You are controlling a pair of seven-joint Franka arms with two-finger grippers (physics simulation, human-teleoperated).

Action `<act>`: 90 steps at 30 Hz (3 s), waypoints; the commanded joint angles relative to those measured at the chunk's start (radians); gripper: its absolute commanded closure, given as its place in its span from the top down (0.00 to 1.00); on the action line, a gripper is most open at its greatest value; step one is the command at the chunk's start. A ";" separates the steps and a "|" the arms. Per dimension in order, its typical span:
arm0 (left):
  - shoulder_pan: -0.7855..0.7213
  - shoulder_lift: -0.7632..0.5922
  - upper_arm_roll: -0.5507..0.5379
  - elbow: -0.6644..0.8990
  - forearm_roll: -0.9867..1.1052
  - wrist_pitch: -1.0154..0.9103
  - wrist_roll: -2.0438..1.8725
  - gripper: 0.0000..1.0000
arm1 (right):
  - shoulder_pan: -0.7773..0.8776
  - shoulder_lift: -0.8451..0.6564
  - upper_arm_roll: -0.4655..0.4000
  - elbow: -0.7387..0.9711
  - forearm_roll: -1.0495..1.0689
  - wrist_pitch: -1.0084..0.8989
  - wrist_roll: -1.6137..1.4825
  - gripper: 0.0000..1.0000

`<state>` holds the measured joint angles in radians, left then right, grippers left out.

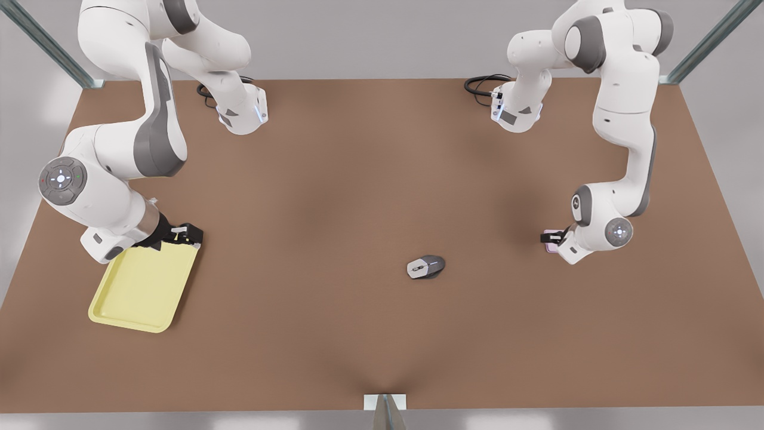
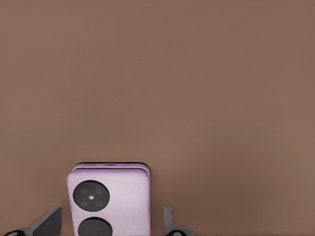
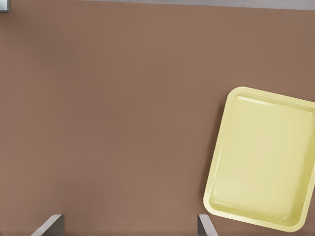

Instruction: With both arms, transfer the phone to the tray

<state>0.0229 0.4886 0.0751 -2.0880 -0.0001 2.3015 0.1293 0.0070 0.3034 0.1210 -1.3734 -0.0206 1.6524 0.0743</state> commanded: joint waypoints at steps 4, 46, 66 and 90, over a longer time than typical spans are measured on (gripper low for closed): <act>0.009 0.018 0.000 0.003 0.002 0.022 0.020 1.00 | 0.001 -0.001 0.000 0.002 0.001 0.000 0.004 1.00; -0.072 -0.035 -0.017 0.022 -0.011 -0.013 -0.158 0.74 | -0.007 -0.001 0.002 -0.001 0.001 -0.002 0.002 1.00; -0.885 0.467 -0.144 0.956 -0.092 -0.264 -1.310 0.74 | -0.007 -0.001 0.002 -0.001 0.001 -0.002 0.002 1.00; -0.213 -0.349 0.060 0.456 0.005 -0.668 0.049 1.00 | 0.122 0.075 0.039 0.007 0.010 0.052 0.078 1.00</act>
<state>-0.1946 0.1857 0.1407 -1.5438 -0.0187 1.5902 -0.5768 0.0906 0.3645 0.1511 -1.3683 -0.0133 1.6721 0.0916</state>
